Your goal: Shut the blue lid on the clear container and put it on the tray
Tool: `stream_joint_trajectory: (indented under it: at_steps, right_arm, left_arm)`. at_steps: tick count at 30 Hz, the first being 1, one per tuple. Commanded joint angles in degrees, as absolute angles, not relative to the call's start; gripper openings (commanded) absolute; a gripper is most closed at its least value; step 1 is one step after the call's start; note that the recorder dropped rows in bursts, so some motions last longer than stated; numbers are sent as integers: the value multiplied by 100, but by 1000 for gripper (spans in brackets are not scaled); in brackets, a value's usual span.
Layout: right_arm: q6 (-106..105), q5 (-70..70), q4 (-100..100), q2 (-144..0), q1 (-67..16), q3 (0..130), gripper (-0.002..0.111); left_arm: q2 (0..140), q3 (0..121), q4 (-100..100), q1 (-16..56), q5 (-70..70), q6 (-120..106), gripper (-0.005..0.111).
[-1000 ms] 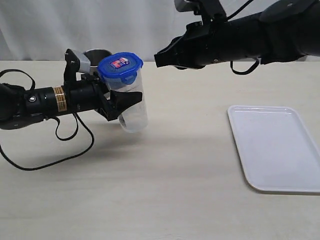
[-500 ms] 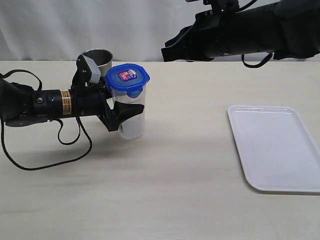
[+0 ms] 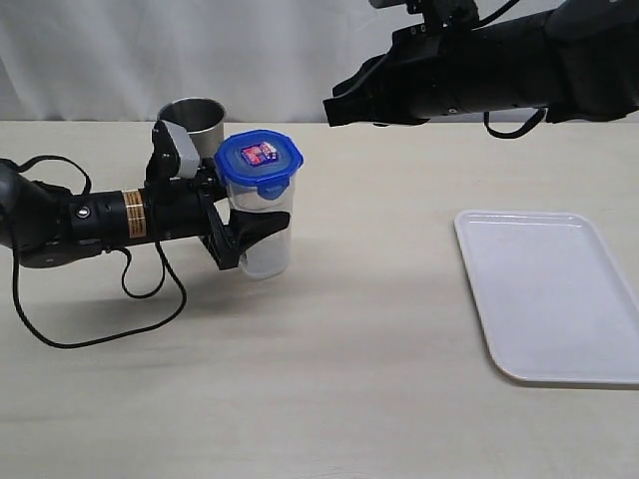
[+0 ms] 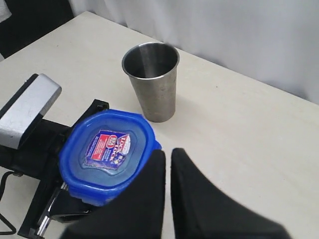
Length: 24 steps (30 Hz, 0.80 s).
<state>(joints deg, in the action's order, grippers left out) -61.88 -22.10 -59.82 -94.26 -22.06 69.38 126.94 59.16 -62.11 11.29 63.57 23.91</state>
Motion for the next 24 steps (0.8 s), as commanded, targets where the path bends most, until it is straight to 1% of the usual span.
stream_joint_trajectory:
  at_steps: [1, 2, 3, 4, 5, 6, 7, 9, 16, 17, 18, 20, 21, 24]
  right_arm:
    - [-6181, -2254, -5907, -9384, -2198, 6927, 4]
    - [-6181, -2254, -5907, -9384, -2198, 6927, 4]
    - [-6181, -2254, -5907, -9384, -2198, 6927, 4]
    - [-6181, -2254, -5907, -9384, -2198, 6927, 4]
    - [-6181, -2254, -5907, -9384, -2198, 6927, 4]
    - [-6181, -2254, -5907, -9384, -2198, 6927, 4]
    - [-6181, -2254, -5907, -9384, -2198, 6927, 4]
    - [-6181, -2254, -5907, -9384, -2198, 6927, 4]
    - [-6170, -2279, -5907, -9384, -2198, 6927, 4]
    - [-6170, -2279, -5907, -9384, -2198, 6927, 4]
    - [-6170, -2279, -5907, -9384, -2198, 6927, 4]
    - [-6170, -2279, -5907, -9384, -2198, 6927, 4]
    - [-6170, -2279, -5907, -9384, -2198, 6927, 4]
    - [-6170, -2291, -5907, -9384, -2198, 6927, 4]
  left_arm:
    - [12700, 5975, -5816, 1133, 6266, 2643, 6]
    - [12700, 5975, -5801, 1133, 6198, 2671, 18]
    - [12700, 5975, -5801, 1133, 6183, 2671, 26]
    - [12700, 5975, -5801, 1133, 6154, 2681, 45]
    - [12700, 5975, -5801, 1133, 6154, 2681, 53]
    - [12700, 5975, -5813, 1133, 6154, 2681, 69]
    - [12700, 5975, -5813, 1133, 6154, 2681, 76]
    - [12700, 5975, -5813, 1133, 6113, 2681, 81]
    - [12700, 5975, -5759, 1133, 5939, 2681, 81]
    - [12700, 5975, -5738, 1133, 5897, 2681, 83]
    - [12700, 5975, -5738, 1133, 5882, 2681, 87]
    - [12700, 5975, -5738, 1133, 5859, 2681, 101]
    - [12700, 5975, -5738, 1133, 5859, 2681, 105]
    - [12700, 5975, -5738, 1133, 5850, 2681, 105]
